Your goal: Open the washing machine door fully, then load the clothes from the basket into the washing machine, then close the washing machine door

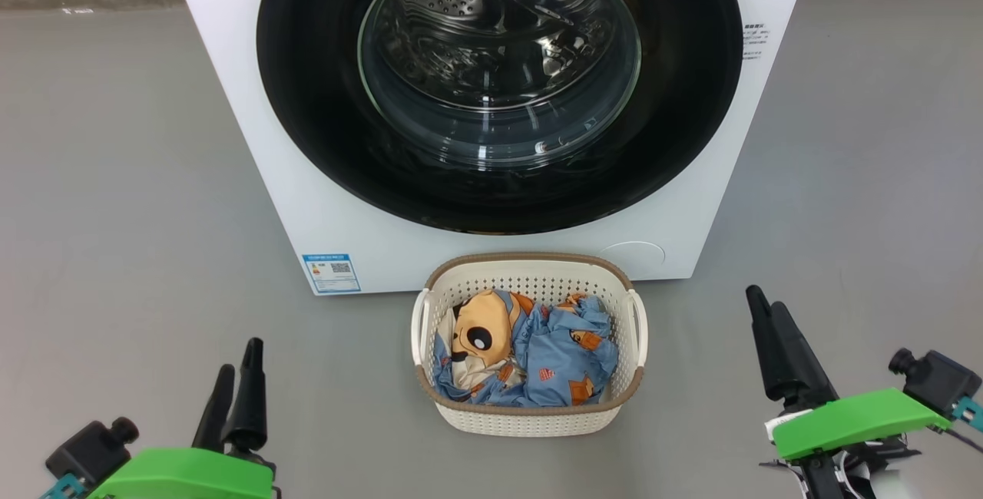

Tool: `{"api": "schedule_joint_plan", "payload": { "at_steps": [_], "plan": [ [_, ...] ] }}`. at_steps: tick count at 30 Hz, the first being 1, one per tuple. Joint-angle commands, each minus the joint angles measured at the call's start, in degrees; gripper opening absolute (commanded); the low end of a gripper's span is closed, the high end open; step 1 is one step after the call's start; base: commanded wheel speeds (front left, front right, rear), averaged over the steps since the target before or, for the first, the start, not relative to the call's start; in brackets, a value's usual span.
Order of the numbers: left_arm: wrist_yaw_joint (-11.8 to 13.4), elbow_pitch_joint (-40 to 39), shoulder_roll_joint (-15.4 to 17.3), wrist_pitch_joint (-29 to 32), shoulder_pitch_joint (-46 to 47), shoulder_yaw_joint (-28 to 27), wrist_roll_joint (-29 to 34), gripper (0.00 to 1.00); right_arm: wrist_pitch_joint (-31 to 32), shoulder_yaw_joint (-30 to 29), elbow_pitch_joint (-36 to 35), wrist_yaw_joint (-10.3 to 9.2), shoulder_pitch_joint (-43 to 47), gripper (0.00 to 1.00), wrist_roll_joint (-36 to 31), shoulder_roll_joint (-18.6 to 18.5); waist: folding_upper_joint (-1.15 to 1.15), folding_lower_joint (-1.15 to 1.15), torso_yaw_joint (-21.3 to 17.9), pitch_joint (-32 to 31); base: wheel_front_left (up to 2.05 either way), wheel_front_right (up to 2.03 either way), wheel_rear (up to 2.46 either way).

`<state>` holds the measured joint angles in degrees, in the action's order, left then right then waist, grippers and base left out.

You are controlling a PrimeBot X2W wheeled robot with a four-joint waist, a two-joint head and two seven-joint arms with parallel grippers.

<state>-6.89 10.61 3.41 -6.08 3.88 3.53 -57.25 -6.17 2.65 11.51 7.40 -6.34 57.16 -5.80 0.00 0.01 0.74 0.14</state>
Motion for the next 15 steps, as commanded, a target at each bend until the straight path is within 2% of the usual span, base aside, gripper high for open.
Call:
{"api": "schedule_joint_plan", "payload": {
  "at_steps": [1, 10, 15],
  "plan": [
    [-0.4, -1.19, 1.12, -0.74, 3.07, -0.82, 2.13, 1.0, -0.81, 1.15, -1.53, 0.06, -3.27, 1.0, -2.71, -0.82, 0.0, 0.0, 0.0, -0.06, 0.0, 0.0, 0.0],
    [-0.44, 0.56, 0.56, -2.28, 3.2, -1.39, 10.38, 1.0, -2.31, 2.95, -0.47, 0.06, -3.84, 1.0, -14.19, -1.64, 0.0, 0.0, 0.07, -0.24, 0.0, 0.0, 0.0],
    [-0.02, 1.41, 0.59, -3.13, 3.63, -2.01, 17.77, 1.0, -3.15, 2.76, 0.64, 0.07, -4.08, 1.0, -19.38, -1.41, 0.0, 0.0, 0.16, -0.35, 0.0, 0.0, 0.0]
  ]
}}
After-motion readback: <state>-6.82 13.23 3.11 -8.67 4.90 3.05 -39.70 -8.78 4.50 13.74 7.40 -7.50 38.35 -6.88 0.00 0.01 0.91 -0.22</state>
